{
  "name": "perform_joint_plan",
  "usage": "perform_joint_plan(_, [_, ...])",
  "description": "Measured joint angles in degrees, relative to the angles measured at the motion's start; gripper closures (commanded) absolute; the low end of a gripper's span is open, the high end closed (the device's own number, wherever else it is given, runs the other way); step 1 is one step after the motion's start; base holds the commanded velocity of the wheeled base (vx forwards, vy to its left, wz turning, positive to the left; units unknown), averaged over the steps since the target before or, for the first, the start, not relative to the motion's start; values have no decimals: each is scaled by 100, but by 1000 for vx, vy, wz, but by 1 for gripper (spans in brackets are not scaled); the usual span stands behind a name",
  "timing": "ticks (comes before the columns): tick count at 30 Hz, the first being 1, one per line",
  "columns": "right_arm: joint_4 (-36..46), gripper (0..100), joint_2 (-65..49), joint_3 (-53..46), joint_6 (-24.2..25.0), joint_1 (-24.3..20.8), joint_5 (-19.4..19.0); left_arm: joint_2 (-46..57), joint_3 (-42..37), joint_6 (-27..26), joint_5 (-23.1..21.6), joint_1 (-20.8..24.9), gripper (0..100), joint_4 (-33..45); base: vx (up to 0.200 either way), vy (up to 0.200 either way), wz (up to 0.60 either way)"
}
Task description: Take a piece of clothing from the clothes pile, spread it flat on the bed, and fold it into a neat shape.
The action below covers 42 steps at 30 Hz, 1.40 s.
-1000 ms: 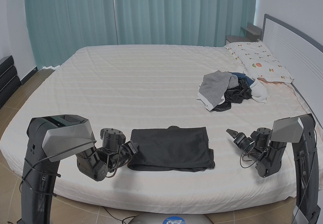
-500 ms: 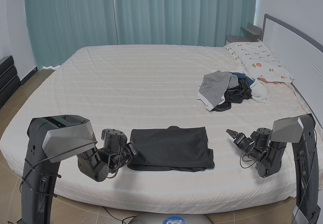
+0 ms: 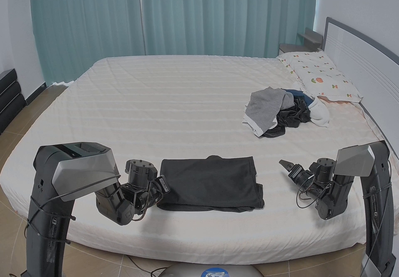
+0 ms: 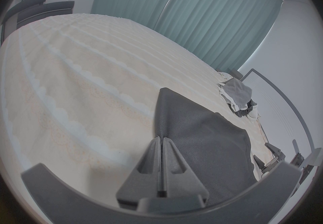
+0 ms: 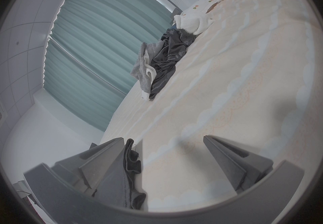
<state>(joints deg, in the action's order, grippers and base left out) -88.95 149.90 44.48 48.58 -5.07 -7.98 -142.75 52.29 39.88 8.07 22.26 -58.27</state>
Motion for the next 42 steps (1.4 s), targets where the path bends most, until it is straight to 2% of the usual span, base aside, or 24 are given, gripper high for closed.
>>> perform_joint_plan(42, [0,0,0,-22,2,23,9,57,-133,6,145,-162,100,-18,0,200,0])
